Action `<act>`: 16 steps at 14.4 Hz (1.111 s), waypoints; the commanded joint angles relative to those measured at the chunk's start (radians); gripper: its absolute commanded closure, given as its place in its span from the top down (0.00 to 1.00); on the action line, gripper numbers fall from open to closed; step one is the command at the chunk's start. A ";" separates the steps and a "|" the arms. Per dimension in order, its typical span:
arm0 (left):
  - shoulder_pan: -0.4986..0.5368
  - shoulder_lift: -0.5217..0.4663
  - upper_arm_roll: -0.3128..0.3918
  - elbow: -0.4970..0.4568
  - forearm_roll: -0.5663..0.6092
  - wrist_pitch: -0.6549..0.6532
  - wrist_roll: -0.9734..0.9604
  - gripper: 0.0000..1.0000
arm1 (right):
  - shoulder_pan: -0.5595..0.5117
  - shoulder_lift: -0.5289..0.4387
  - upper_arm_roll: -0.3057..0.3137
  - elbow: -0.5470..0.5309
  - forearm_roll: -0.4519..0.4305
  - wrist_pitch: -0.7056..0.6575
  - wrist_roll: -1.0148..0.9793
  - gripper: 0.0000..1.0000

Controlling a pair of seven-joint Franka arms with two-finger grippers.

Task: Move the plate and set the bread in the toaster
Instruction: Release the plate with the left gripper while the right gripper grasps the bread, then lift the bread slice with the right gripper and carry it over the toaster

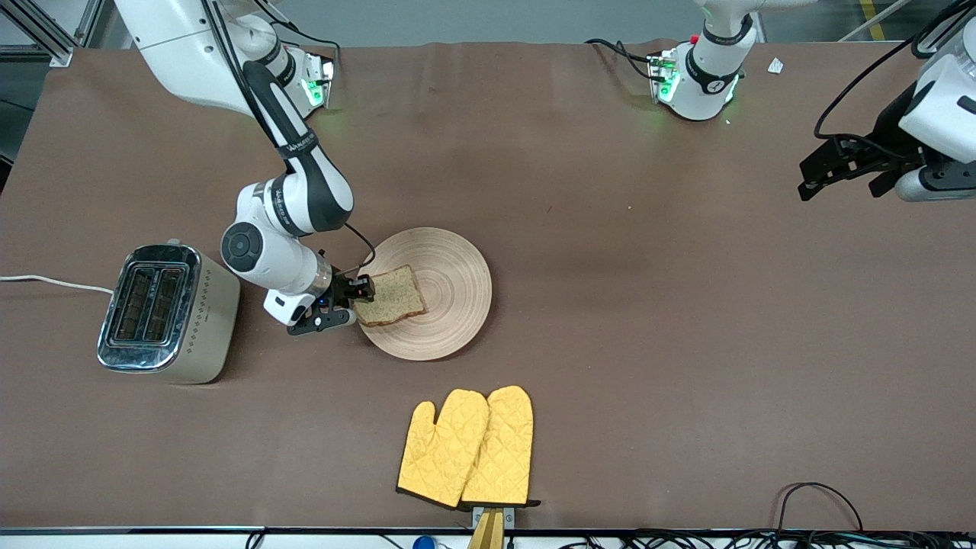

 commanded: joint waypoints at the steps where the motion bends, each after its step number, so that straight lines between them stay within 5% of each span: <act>1: -0.004 -0.017 -0.003 -0.012 0.020 -0.017 0.009 1.00 | -0.005 -0.005 -0.003 -0.015 0.007 0.009 -0.013 0.50; 4: 0.004 -0.019 -0.002 -0.010 0.020 -0.039 0.014 1.00 | -0.007 0.000 -0.004 -0.015 0.007 0.016 -0.013 0.47; 10: -0.005 -0.016 -0.003 0.000 0.020 -0.051 0.012 1.00 | -0.007 -0.002 -0.016 -0.023 0.005 0.017 -0.013 0.06; 16: -0.001 -0.014 -0.002 0.034 0.020 -0.053 0.017 1.00 | -0.010 -0.021 -0.018 -0.018 0.005 -0.050 -0.001 0.00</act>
